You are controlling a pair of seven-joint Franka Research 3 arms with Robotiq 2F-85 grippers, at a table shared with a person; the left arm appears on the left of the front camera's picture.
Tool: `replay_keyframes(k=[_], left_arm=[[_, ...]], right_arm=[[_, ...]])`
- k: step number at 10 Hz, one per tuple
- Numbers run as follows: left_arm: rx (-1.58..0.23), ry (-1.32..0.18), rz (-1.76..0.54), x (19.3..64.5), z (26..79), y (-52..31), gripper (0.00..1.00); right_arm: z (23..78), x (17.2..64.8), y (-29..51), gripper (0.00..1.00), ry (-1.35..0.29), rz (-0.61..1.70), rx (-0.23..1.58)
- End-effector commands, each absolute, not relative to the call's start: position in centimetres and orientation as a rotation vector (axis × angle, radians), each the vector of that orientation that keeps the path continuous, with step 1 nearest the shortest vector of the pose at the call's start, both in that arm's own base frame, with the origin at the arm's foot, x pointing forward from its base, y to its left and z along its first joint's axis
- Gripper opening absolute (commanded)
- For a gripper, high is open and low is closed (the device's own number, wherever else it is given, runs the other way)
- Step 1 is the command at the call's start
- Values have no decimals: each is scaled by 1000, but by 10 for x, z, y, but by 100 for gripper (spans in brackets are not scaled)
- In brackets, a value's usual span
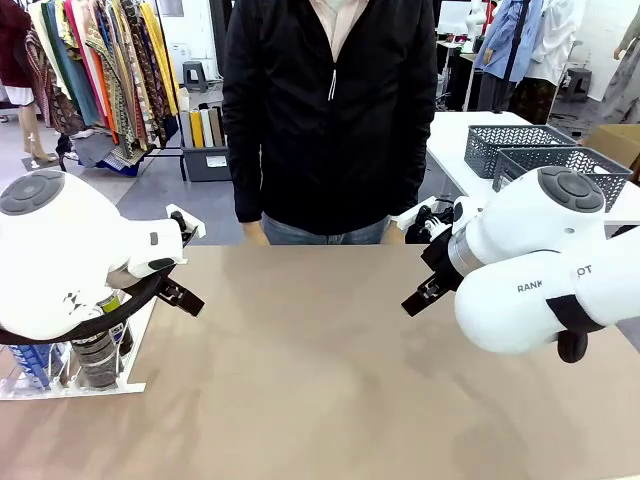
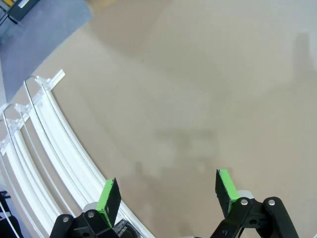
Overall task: Retrieve and store the cans from the dispenser.
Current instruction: Pick up one can from the Automatic Can Dispenser and place it in the middle of the table.
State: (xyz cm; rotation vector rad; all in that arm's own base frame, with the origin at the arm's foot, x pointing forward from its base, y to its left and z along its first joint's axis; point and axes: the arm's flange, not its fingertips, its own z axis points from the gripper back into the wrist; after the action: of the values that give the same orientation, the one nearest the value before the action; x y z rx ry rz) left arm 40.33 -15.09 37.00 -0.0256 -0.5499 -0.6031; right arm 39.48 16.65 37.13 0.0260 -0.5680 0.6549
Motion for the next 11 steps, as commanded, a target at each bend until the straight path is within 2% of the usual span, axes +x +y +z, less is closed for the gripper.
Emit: replay_keyframes(k=[1,4,6,7,8,9,10,11], left_arm=[[-25,-550,-604,403,370,-151,100],[-26,-550,-603,403,370,-151,100],[-164,-434,-679,391,382,-152,100],[-266,-386,-558,382,398,-154,100],[-377,-260,-398,374,422,-156,100],[-469,-261,-335,365,447,-150,100],[-566,-275,-348,353,476,-132,100],[-708,-377,-330,333,516,-92,100]], right_arm=[[371,395,166,100,-568,655,26],[371,395,167,100,-568,655,26],[376,387,169,100,-430,672,29],[394,378,168,100,-371,619,196],[411,371,162,100,-302,455,287],[435,361,145,100,-291,381,454],[467,340,117,100,-301,436,724],[500,309,78,100,-448,397,825]])
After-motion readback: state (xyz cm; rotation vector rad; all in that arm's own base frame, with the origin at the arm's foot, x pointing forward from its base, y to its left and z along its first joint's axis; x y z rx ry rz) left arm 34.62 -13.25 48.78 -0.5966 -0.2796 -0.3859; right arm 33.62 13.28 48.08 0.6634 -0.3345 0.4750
